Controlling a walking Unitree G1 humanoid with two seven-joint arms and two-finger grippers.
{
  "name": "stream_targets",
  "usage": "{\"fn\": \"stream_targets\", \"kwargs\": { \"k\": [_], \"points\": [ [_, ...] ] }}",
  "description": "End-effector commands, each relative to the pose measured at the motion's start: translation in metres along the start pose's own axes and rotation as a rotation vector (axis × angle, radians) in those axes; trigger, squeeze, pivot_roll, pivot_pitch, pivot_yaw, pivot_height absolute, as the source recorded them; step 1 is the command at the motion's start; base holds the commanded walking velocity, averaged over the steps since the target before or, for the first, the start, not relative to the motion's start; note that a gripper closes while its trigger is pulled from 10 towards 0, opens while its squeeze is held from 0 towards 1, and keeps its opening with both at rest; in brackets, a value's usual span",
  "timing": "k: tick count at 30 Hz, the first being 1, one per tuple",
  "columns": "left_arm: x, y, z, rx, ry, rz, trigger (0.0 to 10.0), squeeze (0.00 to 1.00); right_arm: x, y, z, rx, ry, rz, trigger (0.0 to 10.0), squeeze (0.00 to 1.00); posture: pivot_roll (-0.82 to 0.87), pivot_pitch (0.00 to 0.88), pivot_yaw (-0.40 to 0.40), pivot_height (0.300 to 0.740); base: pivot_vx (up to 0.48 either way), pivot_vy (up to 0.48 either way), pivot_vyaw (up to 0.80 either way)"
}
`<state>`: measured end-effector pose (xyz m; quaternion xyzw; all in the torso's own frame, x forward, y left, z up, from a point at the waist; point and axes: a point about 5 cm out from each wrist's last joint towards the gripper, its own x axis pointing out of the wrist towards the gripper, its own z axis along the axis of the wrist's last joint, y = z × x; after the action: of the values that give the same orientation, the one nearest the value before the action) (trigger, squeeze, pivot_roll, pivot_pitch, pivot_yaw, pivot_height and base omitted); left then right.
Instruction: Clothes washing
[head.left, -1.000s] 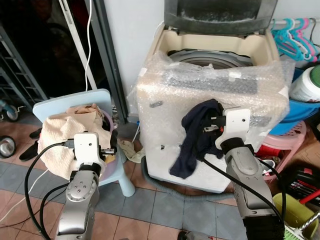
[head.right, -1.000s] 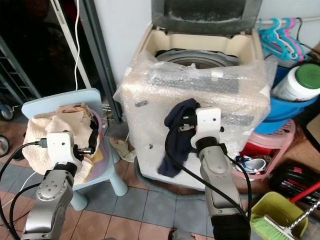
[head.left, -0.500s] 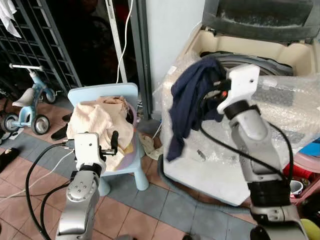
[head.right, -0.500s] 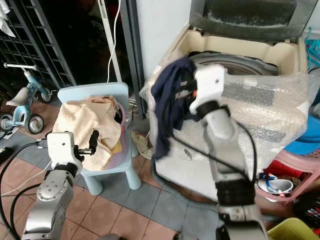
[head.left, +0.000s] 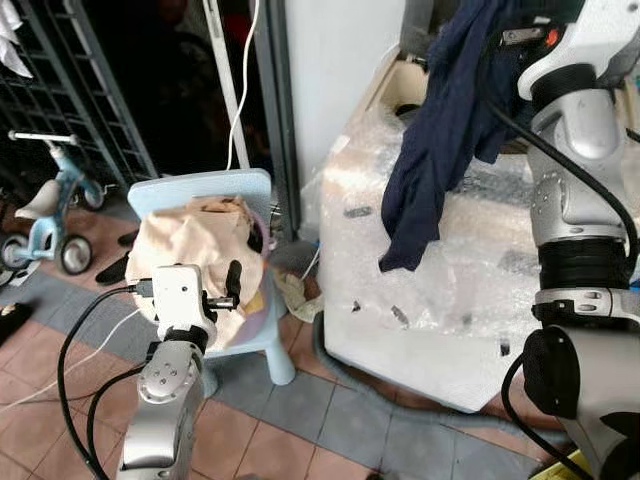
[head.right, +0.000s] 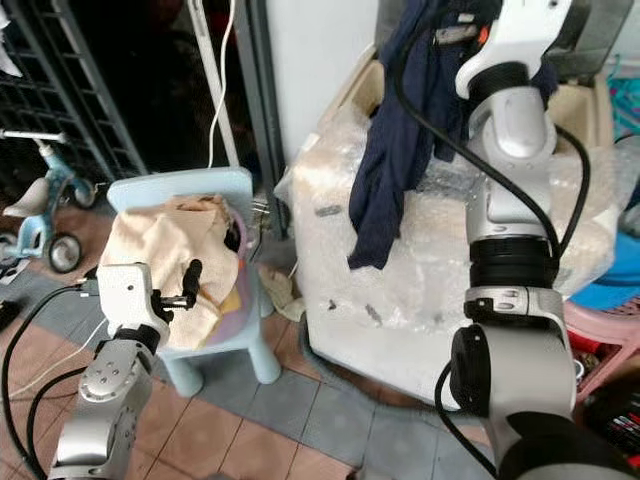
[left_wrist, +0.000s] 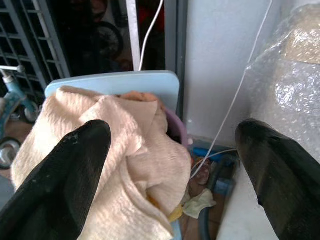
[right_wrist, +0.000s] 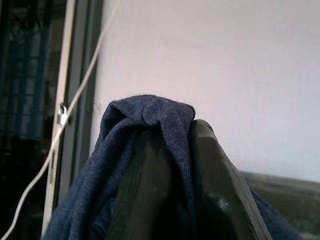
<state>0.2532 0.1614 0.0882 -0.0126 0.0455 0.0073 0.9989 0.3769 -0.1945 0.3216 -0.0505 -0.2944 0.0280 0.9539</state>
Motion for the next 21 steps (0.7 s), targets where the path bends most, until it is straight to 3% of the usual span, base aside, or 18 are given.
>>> {"fn": "stream_targets", "kwargs": {
  "k": [1,12,18,20,21],
  "points": [
    [-0.001,0.0,0.0,0.003,0.001,0.001,10.0,0.0,0.003,0.005,0.002,0.011,-0.019,0.015,10.0,0.0,-0.05,0.0,0.021,0.74,0.307,0.0,0.0],
    [-0.001,-0.001,-0.002,0.005,0.014,-0.01,10.0,0.0,0.001,0.035,-0.013,0.002,0.014,0.163,10.0,0.0,-0.05,0.0,0.023,0.74,0.281,0.0,0.0],
    [0.001,-0.002,-0.002,0.004,0.018,-0.014,10.0,0.0,0.015,0.054,-0.008,0.043,0.03,0.197,10.0,0.0,-0.05,0.0,0.018,0.74,0.293,0.0,0.0],
    [0.0,-0.003,-0.001,-0.013,0.004,-0.026,10.0,0.0,0.021,0.051,-0.007,0.045,0.044,0.166,10.0,0.0,-0.05,0.0,0.018,0.74,0.349,0.0,0.0],
    [0.0,-0.002,-0.002,-0.002,0.012,-0.016,10.0,0.0,0.029,0.032,0.005,0.062,-0.01,0.017,10.0,0.0,-0.05,0.0,0.016,0.74,0.48,0.0,0.0]
  ]
}}
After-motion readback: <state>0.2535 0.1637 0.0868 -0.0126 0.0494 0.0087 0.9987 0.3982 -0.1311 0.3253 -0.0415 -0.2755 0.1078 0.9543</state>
